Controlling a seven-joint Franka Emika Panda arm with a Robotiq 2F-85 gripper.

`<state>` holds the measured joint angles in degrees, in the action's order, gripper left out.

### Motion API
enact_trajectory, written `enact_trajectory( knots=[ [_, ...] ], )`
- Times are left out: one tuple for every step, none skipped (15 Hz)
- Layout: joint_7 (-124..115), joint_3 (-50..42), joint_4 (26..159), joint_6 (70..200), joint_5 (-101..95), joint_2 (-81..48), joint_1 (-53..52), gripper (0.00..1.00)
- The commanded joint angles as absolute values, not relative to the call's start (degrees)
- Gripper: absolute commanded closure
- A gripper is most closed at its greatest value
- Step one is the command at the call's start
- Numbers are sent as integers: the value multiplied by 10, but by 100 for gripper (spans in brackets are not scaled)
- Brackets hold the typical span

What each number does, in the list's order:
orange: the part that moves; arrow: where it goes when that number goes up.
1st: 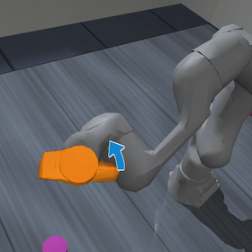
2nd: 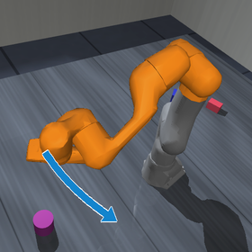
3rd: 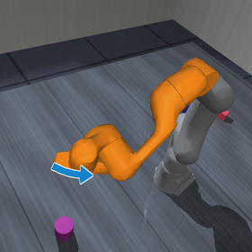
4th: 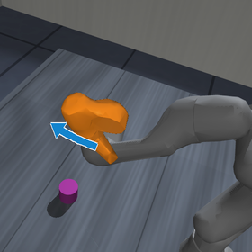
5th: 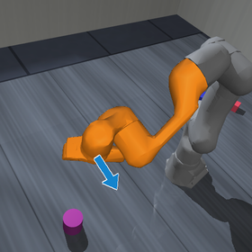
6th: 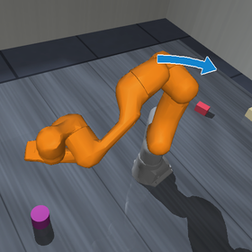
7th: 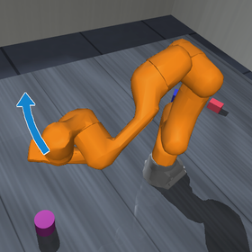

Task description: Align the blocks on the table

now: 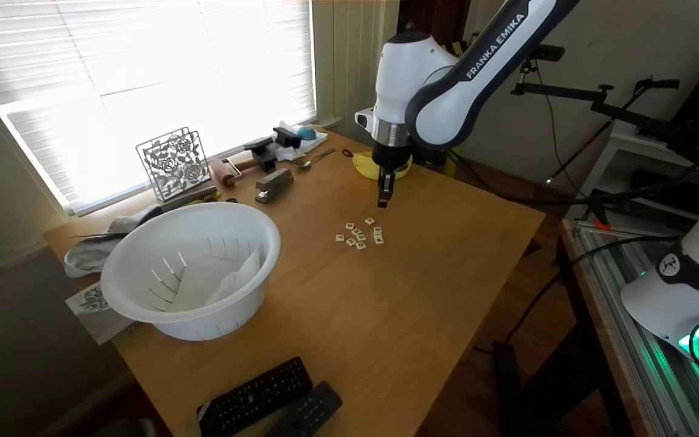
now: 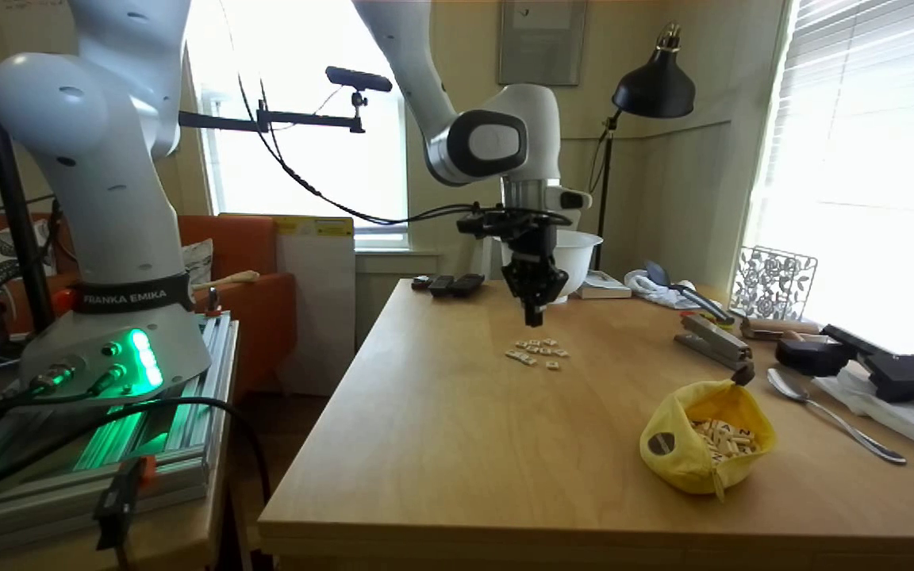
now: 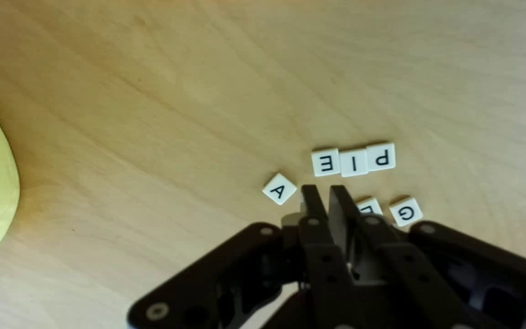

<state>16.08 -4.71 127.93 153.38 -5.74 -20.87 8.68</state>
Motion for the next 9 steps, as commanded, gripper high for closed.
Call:
enact_trajectory(
  knots=[
    [168, -45, 1251, 1569, -56, -255, 102, 100],
    [167, -46, 1247, 1578, -59, -264, 104, 100],
    [168, -44, 1243, 1583, -58, -272, 108, 100],
    [169, -42, 1239, 1589, -55, -279, 112, 100],
    [168, -40, 1235, 1596, -54, -286, 114, 100],
    [170, -38, 1230, 1598, -53, -293, 117, 100],
    [169, -38, 1228, 1604, -53, -300, 118, 100],
    [169, -36, 1224, 1608, -53, -305, 121, 100],
    [169, -35, 1219, 1611, -53, -312, 123, 100]
  ],
)
